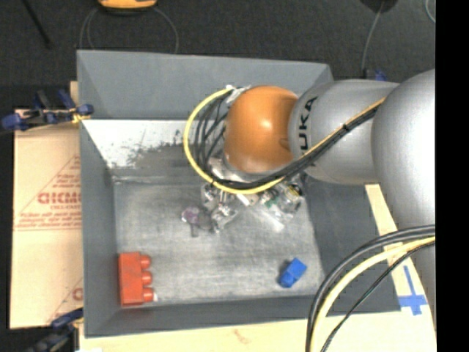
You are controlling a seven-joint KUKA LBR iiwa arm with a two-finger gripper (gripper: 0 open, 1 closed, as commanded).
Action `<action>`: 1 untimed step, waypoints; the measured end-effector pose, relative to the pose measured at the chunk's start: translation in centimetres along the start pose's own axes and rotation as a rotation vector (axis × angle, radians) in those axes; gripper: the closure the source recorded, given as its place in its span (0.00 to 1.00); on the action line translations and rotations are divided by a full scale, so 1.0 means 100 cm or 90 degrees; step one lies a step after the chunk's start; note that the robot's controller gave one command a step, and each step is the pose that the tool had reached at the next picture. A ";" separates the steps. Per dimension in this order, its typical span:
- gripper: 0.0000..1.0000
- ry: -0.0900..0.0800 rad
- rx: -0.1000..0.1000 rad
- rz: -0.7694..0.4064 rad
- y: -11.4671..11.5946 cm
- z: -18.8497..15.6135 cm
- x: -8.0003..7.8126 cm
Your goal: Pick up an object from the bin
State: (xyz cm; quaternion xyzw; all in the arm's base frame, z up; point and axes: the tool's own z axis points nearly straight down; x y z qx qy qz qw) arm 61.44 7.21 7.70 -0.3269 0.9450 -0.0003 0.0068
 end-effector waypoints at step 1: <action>1.00 0.000 0.001 -0.108 0.020 -0.206 -0.023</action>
Offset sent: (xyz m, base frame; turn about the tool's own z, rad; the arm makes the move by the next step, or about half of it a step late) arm 0.0002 0.0289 0.1999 -0.1723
